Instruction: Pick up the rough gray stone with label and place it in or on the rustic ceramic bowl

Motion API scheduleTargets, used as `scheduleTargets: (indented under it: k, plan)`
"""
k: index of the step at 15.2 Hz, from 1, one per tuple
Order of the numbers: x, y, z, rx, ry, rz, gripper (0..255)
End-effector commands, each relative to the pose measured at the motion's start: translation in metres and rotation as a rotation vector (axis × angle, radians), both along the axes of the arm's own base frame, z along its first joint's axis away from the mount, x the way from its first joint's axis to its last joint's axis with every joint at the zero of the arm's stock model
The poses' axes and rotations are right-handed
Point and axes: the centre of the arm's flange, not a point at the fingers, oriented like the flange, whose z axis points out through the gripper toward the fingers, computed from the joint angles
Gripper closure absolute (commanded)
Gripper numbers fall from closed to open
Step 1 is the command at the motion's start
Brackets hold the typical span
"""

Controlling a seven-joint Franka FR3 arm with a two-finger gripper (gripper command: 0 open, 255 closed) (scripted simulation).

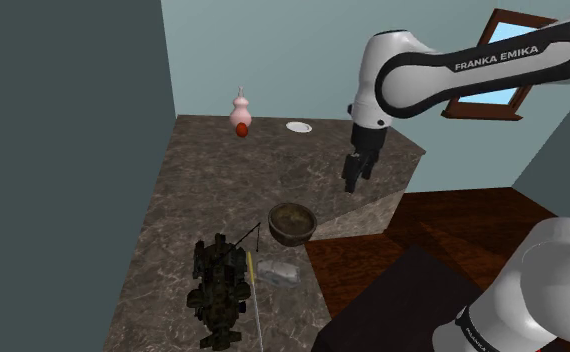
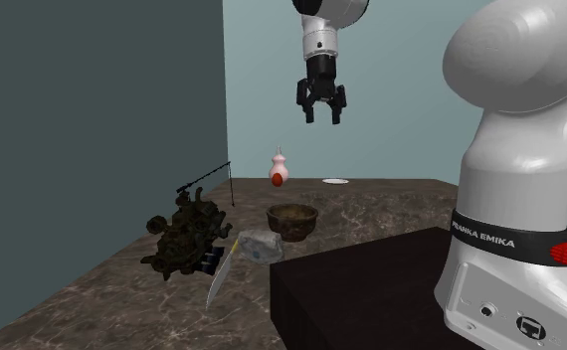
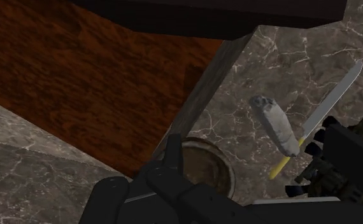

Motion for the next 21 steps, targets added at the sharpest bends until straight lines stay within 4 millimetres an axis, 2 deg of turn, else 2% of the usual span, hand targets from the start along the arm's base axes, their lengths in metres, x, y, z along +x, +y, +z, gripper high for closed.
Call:
scheduleTargets:
  k: [1,11,21]
  plan:
    - [0.012,0.011,-0.025,0.001,0.005,0.031,0]
    - [0.056,0.072,-0.137,0.002,0.036,0.183,0]
    - [0.088,0.138,-0.25,0.004,0.066,0.336,0]
